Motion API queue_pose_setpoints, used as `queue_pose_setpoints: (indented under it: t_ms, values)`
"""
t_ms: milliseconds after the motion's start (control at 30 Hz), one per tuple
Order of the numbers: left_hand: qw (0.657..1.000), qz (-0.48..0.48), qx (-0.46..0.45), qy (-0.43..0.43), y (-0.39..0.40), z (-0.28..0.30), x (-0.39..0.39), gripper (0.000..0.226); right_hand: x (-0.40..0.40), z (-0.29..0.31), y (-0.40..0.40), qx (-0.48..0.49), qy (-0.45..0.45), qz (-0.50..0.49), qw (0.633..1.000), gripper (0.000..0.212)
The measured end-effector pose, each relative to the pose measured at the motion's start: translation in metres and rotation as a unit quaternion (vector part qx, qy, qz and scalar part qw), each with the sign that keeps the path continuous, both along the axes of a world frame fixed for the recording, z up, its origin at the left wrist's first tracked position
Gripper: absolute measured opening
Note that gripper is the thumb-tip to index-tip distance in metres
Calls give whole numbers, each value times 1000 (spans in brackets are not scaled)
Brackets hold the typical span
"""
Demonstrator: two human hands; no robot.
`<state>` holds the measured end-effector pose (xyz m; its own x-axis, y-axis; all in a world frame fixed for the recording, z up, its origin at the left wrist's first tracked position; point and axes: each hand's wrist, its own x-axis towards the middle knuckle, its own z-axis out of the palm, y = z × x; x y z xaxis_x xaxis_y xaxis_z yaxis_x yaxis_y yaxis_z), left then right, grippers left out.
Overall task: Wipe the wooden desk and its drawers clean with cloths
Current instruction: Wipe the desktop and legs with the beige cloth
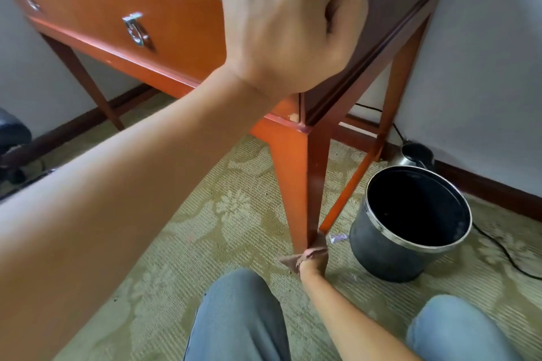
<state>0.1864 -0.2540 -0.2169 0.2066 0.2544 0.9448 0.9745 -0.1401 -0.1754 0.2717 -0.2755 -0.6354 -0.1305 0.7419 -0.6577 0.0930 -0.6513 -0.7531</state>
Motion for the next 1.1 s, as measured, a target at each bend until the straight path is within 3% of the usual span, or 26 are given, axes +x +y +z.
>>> queue_pose_setpoints:
  t_ms: [67, 133, 233, 367, 467, 567, 633, 667, 700, 733, 800, 833, 867, 933, 1033, 1100]
  values:
    - [1000, -9, 1, -11, 1, 2, 3, 24, 0, 9, 3, -23, 43, -56, 997, 20]
    - [1000, -4, 4, -19, 1, 1, 4, 24, 2, 49, -4, 13, 53, -42, 998, 1]
    - [1000, 7, -3, -21, 0, 0, 5, 24, 5, 133, -11, 150, 52, -62, 985, 39]
    - [999, 28, -1, -17, 1, -2, 3, 22, -16, 220, -5, 390, 92, -144, 905, 26]
    - [999, 25, 0, -19, 1, -1, 1, 22, -20, 212, -6, 489, 70, -199, 846, 27]
    - [1000, 21, 6, -13, 1, 1, 3, 23, -11, 122, -13, 407, -14, -79, 910, 38]
    - [1000, 8, 4, -12, 1, 1, 4, 25, -4, 62, -25, 247, 12, -13, 969, 23]
    - [1000, 5, 4, -14, 1, 1, 4, 26, -1, 33, -30, 195, 13, 2, 981, 11]
    - [1000, 4, 7, -14, 1, 1, 4, 26, 2, 14, -33, 172, -2, 14, 985, 14]
    - [1000, 3, 11, -12, 1, 1, 3, 26, 4, 4, -33, 139, 12, 13, 990, 22]
    - [1000, 3, 14, -8, 1, 2, 3, 28, 9, 18, -19, 118, 24, -12, 993, 81]
    - [1000, 4, 13, -10, 1, 1, 4, 28, 9, 40, -16, 115, 73, -18, 991, 87]
    - [1000, 3, 14, -13, 1, 1, 6, 28, 6, 78, -16, 153, 111, -19, 982, 75]
    - [1000, 6, 14, -17, 0, 2, 7, 27, 9, 145, -24, 318, 137, 15, 938, 32]
    - [1000, 15, 6, -11, -1, 2, 6, 28, 12, 200, -31, 592, 82, 23, 801, 33]
    - [1000, 16, -2, -10, 0, 3, 6, 29, 13, 215, -26, 722, 19, 22, 691, 49]
